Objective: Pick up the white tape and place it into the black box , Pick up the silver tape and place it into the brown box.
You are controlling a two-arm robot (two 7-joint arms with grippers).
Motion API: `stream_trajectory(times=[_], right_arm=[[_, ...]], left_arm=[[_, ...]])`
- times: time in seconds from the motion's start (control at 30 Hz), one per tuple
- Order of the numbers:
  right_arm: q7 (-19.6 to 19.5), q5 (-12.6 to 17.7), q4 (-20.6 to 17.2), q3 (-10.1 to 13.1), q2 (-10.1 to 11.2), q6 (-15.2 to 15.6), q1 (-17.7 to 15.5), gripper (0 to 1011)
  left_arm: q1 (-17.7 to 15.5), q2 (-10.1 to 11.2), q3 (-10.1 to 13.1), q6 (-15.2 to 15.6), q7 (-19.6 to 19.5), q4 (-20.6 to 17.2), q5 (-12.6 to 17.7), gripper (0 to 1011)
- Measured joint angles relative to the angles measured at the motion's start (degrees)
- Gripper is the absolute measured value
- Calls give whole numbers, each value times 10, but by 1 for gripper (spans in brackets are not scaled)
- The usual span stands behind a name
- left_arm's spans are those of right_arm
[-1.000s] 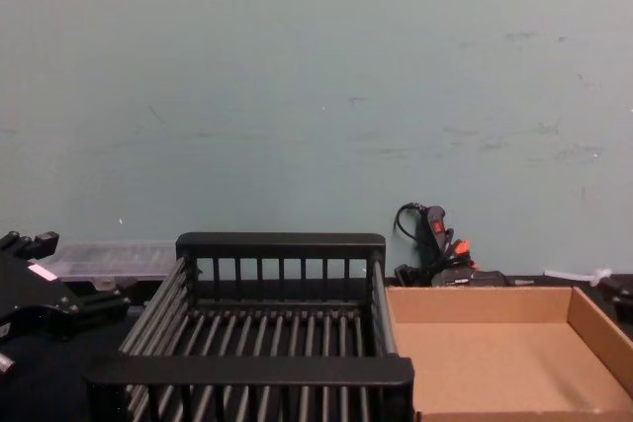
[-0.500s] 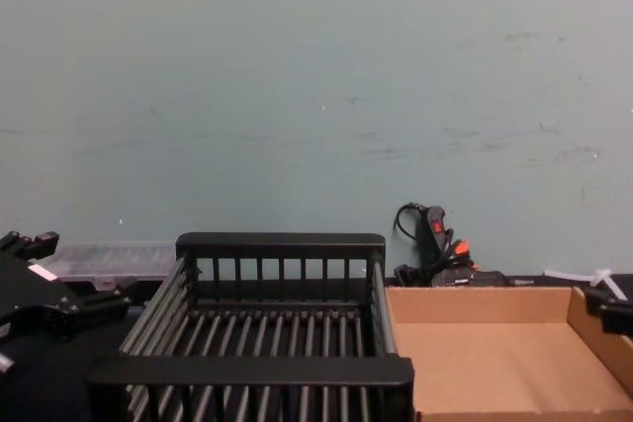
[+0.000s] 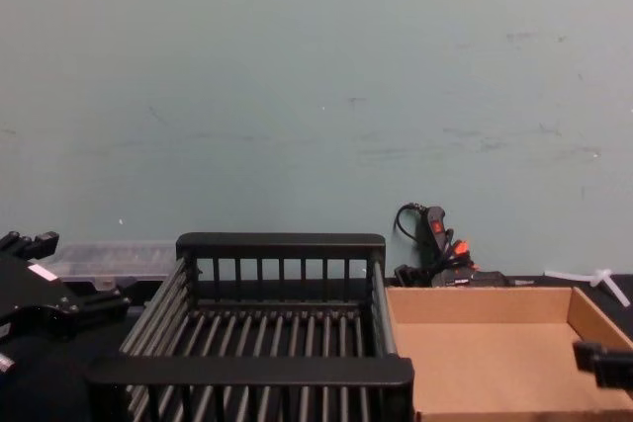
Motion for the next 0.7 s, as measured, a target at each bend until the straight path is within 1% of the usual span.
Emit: stream_trajectory(times=[0.03, 0.07, 0.1, 0.13, 0.17, 0.27, 0.5, 0.7], right_arm=[[1, 1, -4, 1, 0, 5, -3, 1002], [2, 5, -15, 4, 1, 18, -11, 1002], [2, 5, -15, 4, 1, 18, -11, 1002], [5, 11, -28, 8, 3, 35, -23, 1002], [5, 11, -28, 8, 3, 35, -23, 1002], [9, 20, -47, 16, 2, 59, -40, 1002], [11, 30, -73, 27, 0, 95, -69, 1002], [16, 29, -89, 28, 1, 117, -90, 1002]], left_arm=[[0, 0, 0, 0, 0, 0, 0, 1001], [0, 0, 0, 0, 0, 0, 0, 1001], [0, 0, 0, 0, 0, 0, 0, 1001], [0, 0, 0, 0, 0, 0, 0, 1001], [0, 0, 0, 0, 0, 0, 0, 1001], [0, 0, 0, 0, 0, 0, 0, 1002], [0, 0, 0, 0, 0, 0, 0, 1001], [0, 0, 0, 0, 0, 0, 0, 1002]])
